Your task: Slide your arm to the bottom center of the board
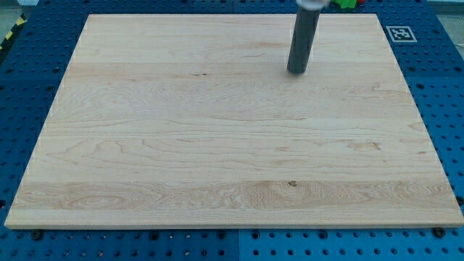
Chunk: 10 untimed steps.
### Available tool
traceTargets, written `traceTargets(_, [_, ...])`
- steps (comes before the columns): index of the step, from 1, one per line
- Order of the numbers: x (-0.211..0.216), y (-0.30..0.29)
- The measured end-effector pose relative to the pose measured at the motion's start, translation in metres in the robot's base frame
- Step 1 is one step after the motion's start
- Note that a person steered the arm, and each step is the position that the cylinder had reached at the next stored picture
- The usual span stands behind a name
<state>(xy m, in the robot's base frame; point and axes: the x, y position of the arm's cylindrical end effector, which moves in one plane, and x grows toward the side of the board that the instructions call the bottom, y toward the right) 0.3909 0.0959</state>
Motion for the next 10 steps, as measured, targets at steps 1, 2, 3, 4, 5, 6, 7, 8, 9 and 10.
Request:
traceTargets(1, [0.087, -0.019])
traceTargets(2, [0.137, 0.04])
traceTargets(3, [0.178, -0.057])
traceTargets(4, [0.114, -0.146])
traceTargets(5, [-0.01, -0.092])
traceTargets(6, [0.012, -0.05])
traceTargets(7, [0.105, -0.038])
traceTargets(8, [0.029, -0.042])
traceTargets(9, [-0.118, -0.034])
traceTargets(10, [-0.11, -0.036])
